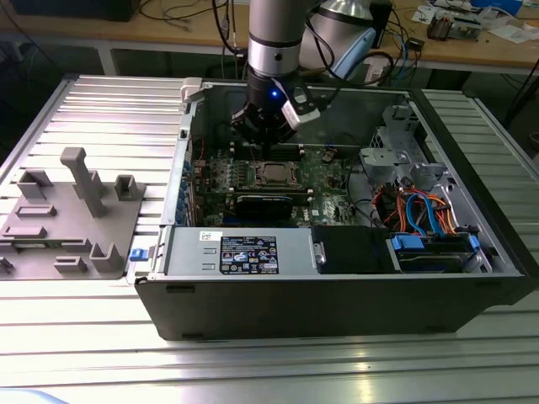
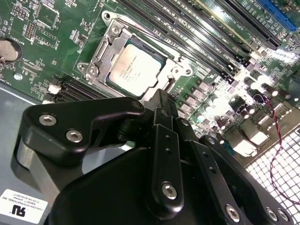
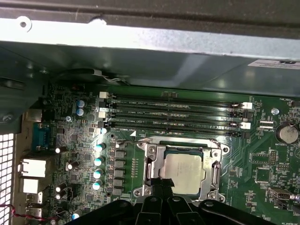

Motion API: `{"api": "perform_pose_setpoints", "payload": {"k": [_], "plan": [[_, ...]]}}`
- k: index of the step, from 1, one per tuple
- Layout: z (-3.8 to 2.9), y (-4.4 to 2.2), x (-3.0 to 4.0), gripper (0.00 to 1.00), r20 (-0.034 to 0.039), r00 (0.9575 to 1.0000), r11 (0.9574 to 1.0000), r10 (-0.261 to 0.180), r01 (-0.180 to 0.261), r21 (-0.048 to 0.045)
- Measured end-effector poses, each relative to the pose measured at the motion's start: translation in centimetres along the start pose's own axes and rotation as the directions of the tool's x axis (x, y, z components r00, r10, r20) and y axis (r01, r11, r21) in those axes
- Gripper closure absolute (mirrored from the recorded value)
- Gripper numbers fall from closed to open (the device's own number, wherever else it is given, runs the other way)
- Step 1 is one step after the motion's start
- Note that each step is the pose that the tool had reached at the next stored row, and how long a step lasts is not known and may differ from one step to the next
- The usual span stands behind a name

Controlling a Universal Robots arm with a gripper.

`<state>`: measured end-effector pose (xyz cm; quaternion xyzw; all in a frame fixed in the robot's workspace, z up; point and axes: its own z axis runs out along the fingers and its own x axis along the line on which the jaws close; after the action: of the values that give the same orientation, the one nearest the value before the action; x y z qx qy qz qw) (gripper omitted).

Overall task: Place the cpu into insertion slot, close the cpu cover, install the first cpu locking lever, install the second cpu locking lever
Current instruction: 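Install the first cpu locking lever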

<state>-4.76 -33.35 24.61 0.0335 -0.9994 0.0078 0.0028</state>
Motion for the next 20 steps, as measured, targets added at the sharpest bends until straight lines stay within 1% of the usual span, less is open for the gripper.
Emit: {"api": "perform_pose_setpoints", "payload": {"k": [5,13,20], "plan": [[-0.03,0.02,0.22,0.89,0.0007,1.0,1.0,0.0,0.0,0.0001],[-0.06,0.18,1.18,0.89,0.0028,1.0,1.0,0.0,0.0,0.0003],[-0.08,0.56,1.44,0.89,0.0031,1.0,1.0,0.0,0.0,0.0002]]}}
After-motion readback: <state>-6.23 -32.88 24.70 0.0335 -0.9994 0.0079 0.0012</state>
